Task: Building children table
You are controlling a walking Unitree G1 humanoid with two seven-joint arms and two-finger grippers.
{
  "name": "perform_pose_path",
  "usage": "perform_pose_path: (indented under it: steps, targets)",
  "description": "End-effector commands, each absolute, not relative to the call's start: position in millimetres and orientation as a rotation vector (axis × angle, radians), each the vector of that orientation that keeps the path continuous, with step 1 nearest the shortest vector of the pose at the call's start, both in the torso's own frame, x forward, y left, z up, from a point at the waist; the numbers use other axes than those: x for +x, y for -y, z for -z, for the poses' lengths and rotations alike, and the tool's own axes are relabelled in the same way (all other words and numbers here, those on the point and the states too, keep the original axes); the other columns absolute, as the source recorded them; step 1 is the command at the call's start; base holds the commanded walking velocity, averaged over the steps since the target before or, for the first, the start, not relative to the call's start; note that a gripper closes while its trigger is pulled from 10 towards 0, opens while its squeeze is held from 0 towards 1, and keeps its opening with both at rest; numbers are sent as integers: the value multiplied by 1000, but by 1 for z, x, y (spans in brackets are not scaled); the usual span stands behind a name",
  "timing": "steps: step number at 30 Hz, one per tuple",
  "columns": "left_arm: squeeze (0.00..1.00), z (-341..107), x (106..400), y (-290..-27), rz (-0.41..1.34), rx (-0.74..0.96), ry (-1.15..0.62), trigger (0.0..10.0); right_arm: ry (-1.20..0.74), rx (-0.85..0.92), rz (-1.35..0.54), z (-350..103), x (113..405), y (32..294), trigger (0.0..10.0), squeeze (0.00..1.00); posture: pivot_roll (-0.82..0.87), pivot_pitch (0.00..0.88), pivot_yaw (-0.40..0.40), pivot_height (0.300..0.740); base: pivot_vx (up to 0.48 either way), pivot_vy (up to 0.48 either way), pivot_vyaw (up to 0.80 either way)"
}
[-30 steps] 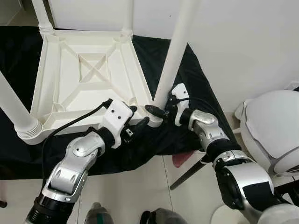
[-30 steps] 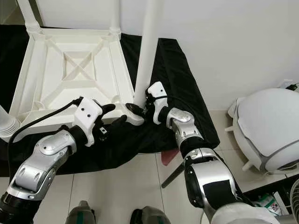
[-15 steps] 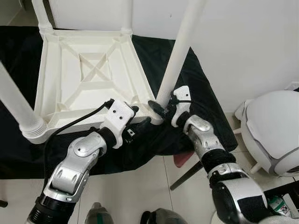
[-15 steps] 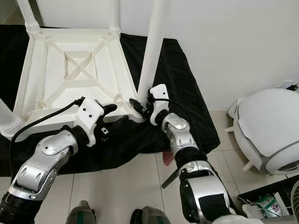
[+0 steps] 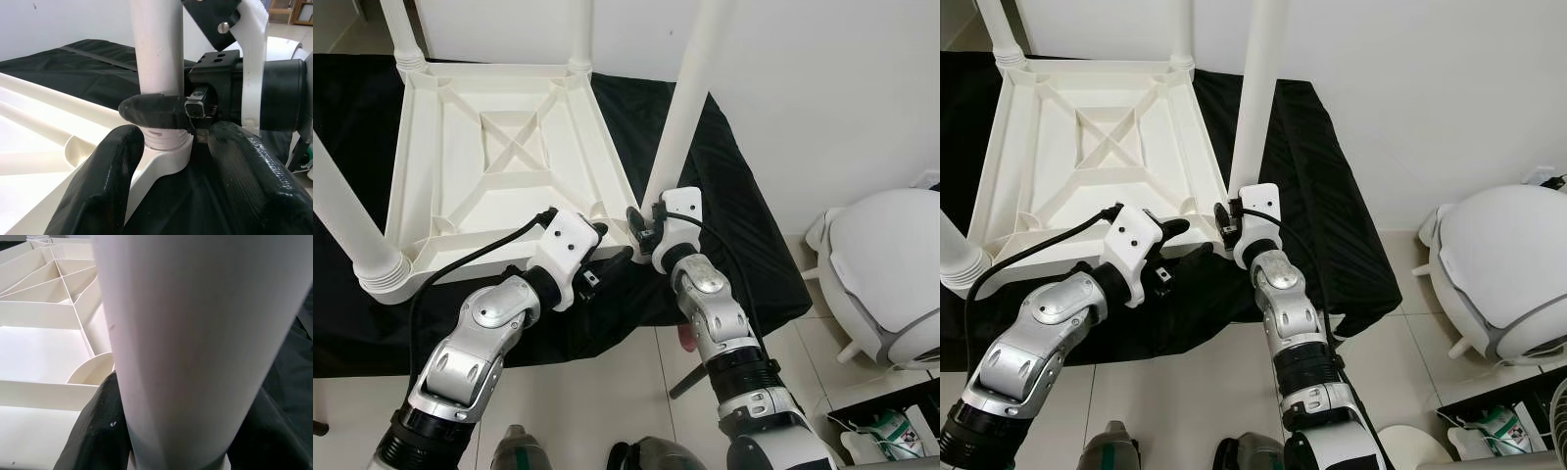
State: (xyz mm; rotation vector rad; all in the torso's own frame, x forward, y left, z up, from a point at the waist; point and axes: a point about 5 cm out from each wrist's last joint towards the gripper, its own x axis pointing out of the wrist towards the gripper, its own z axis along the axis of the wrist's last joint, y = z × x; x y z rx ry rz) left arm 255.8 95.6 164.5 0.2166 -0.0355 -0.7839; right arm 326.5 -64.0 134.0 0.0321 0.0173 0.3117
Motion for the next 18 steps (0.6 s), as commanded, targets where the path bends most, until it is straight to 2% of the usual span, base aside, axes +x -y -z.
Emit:
perform_pose_path:
  steps: [1, 3, 5, 6, 10, 13, 17, 18]
  targets:
    - [0, -162, 255, -92, 822, 219, 28, 10000, -28, 19, -294, -137, 323, 63, 10000, 0, 53, 2, -138, 740, 0, 0, 0]
    - [0, -162, 255, -93, 819, 220, 28, 10000, -33, 11, -292, -137, 321, 63, 10000, 0, 53, 2, -138, 740, 0, 0, 0]
    - [0, -162, 255, -93, 817, 221, 29, 10000, -54, 26, -283, -137, 320, 66, 10000, 627, 54, 0, -139, 740, 0, 0, 0]
    - [0, -162, 254, -93, 817, 221, 29, 10000, -52, 37, -297, -138, 320, 67, 10000, 1000, 56, 0, -140, 740, 0, 0, 0]
    - [0, -162, 254, -93, 817, 221, 30, 10000, -44, 56, -336, -140, 320, 68, 10000, 1000, 56, 0, -140, 740, 0, 0, 0]
    - [0, -162, 254, -93, 817, 222, 31, 10000, -17, 67, -451, -143, 324, 76, 10000, 1000, 56, 0, -140, 740, 0, 0, 0]
    - [0, -162, 254, -93, 817, 222, 31, 10000, -8, 57, -479, -144, 326, 80, 10000, 1000, 56, 0, -140, 740, 0, 0, 0]
    - [0, -162, 255, -93, 818, 223, 32, 10000, -23, 74, -535, -143, 327, 83, 10000, 1000, 55, 0, -139, 740, 0, 0, 0]
